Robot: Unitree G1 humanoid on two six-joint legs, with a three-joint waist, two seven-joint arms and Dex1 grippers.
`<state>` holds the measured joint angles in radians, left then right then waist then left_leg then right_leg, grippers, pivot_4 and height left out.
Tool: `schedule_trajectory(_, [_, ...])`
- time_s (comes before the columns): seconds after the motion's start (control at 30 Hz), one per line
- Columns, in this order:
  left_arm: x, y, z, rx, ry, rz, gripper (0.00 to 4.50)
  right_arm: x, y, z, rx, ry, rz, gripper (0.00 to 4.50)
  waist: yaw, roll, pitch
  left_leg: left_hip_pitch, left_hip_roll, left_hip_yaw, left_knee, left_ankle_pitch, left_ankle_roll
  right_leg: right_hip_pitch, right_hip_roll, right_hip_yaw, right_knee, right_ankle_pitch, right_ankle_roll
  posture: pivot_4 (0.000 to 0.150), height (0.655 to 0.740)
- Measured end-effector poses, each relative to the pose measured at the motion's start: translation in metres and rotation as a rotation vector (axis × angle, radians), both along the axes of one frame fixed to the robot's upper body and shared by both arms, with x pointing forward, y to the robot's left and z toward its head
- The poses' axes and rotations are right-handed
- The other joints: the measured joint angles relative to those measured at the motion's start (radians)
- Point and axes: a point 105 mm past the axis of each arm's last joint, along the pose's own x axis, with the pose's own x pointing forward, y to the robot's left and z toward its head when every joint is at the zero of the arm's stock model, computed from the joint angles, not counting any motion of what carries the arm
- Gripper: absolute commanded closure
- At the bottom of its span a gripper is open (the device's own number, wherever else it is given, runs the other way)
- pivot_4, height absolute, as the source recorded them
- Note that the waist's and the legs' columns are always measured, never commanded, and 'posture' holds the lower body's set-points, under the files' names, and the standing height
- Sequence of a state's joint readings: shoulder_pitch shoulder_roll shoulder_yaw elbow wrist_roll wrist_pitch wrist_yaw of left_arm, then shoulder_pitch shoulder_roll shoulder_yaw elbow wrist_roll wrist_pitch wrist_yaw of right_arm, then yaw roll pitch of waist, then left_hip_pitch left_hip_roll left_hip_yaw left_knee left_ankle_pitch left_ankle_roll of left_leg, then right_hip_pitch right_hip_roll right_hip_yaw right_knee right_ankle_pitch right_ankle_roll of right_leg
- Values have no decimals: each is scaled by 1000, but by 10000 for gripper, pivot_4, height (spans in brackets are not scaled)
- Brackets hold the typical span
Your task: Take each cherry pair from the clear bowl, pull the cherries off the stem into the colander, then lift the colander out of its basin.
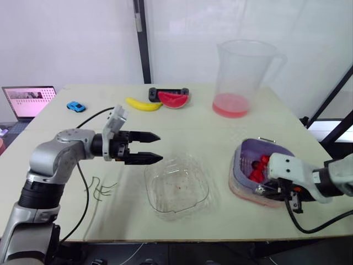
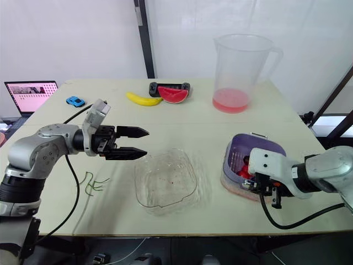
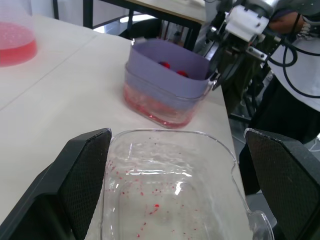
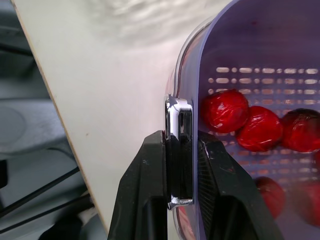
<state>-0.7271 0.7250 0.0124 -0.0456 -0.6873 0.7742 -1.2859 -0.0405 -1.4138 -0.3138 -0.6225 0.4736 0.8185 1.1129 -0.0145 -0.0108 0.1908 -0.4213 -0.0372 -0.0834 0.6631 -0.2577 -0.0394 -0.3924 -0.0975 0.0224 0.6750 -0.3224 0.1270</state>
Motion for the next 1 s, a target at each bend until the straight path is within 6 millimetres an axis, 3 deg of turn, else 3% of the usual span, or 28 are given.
schedule_trajectory(0.5, [1,-4,3,-10,-17,-28,0,-8,0,39,72,-51,31,38891,3,0,0,0,0,0,0,0,0,1,0,0,0,0,0,1500,7400])
schedule_trajectory(1.0, [2,-5,3,-23,-34,-35,0,-4,-1,44,143,-53,2,38891,1,0,0,0,0,0,0,0,0,0,0,0,0,0,0,1500,7400])
